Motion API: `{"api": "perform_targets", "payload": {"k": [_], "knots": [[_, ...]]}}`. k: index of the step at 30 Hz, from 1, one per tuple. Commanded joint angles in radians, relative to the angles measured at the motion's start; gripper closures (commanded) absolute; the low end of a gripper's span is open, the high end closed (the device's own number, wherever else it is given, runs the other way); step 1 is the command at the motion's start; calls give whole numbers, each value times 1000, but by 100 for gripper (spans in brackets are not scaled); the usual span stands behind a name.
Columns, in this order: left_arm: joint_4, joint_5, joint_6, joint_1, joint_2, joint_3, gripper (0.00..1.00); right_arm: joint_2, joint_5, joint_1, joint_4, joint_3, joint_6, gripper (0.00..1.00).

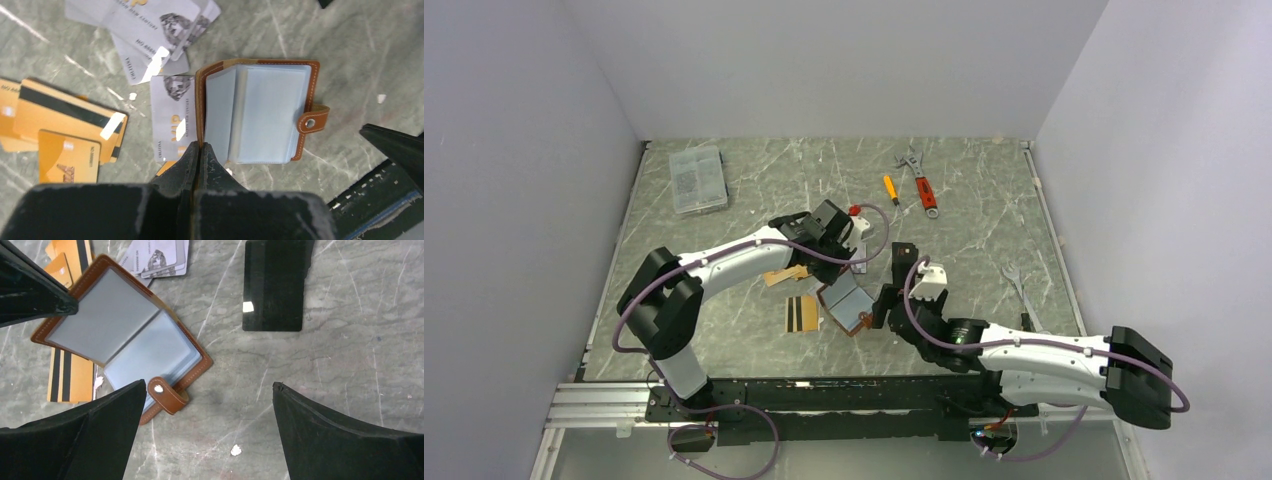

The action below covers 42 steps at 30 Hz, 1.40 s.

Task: Put the credit cards into the card holder
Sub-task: Close the card holder at the center of the board.

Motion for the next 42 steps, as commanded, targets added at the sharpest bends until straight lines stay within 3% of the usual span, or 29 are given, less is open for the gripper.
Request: {"api": "perform_targets", "payload": {"k": [1,12,17,28,36,42], "knots": [[-32,-150,-108,-8,-48,24,100,-20,-164,-69,-61,60,-43,0],[-33,-28,-158,-6,-85,10,100,221,-173,-79,-207,194,69,12],[-11,-4,-201,-2,-93,-23,100,183,-252,-79,-62,157,-36,26],[-5,33,-262,17,-93,-37,100,296,-238,-59,14,220,-133,24],[2,38,-268,21,-75,-39,100,476,-113,21,-51,357,-184,20],[1,36,-267,27,-78,-45,100,533,-44,22,-106,380,-140,24]]}}
